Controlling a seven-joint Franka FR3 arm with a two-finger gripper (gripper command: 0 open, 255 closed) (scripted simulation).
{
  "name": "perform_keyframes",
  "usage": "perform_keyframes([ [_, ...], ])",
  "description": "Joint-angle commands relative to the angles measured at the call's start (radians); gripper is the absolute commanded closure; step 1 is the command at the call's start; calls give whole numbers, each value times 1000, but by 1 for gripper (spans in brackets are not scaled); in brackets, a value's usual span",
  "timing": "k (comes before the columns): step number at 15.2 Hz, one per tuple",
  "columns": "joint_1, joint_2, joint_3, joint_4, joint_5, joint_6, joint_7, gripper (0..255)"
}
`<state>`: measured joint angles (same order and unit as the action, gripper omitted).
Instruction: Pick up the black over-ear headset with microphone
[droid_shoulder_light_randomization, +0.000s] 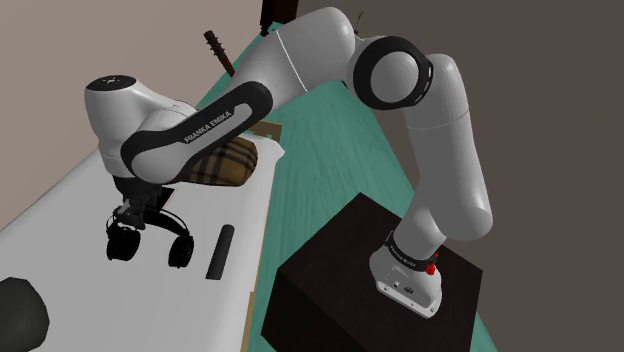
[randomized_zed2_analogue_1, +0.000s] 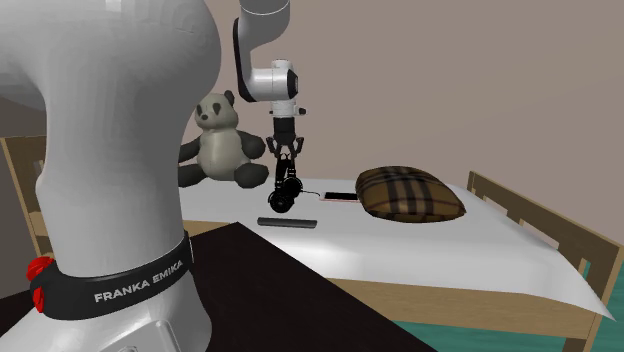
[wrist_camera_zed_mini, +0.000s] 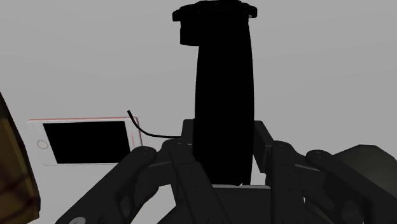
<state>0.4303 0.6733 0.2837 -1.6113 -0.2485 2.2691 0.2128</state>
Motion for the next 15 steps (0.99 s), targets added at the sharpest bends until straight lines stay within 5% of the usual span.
perform_keyframes([
  [1, 0, 1, -1, 0, 0, 0, 0, 255],
  [15, -14, -95, 23, 28, 33, -122, -21, 255],
])
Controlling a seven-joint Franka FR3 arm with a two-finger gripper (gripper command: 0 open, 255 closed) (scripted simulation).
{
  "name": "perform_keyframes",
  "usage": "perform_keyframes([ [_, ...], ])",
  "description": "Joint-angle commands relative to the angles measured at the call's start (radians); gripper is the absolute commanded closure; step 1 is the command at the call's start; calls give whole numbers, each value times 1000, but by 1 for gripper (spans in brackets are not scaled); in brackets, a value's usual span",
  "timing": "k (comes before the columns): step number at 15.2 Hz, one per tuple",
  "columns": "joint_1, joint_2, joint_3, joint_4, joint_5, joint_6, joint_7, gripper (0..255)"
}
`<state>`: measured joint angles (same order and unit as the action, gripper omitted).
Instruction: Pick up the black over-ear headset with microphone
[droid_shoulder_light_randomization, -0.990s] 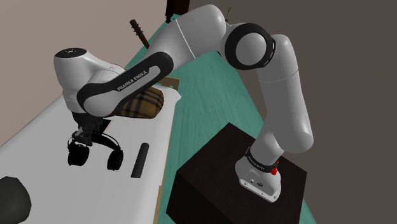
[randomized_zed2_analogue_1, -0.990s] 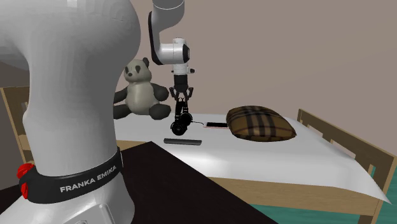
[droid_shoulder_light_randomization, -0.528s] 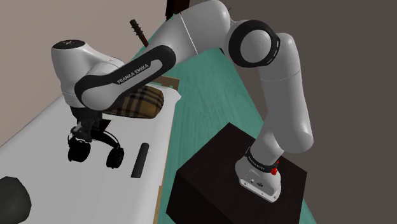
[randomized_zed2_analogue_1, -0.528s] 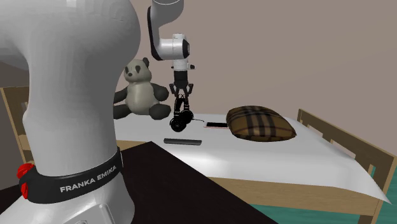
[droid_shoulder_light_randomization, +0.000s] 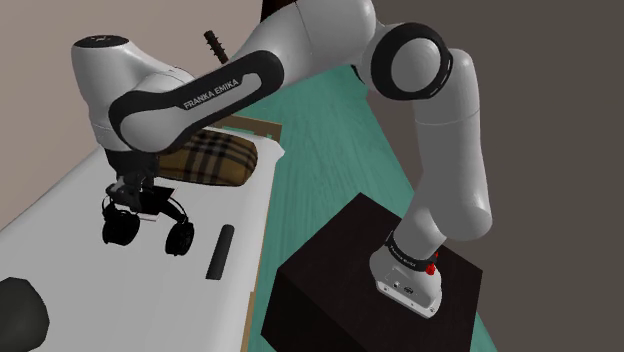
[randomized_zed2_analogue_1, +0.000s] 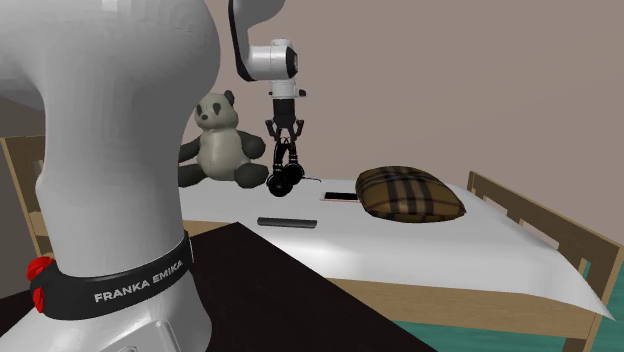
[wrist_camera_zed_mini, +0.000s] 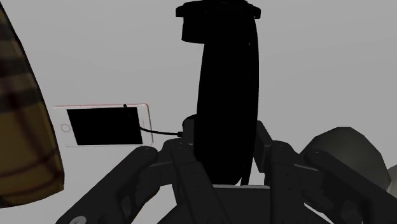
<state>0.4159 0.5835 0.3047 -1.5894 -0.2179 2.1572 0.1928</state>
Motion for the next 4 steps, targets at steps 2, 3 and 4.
perform_keyframes([
  [2, -2, -18, 5, 14, 7, -31, -4, 255],
  [3, -2, -19, 5, 14, 7, -32, -4, 255],
  [4, -2, -19, 5, 14, 7, -32, -4, 255],
])
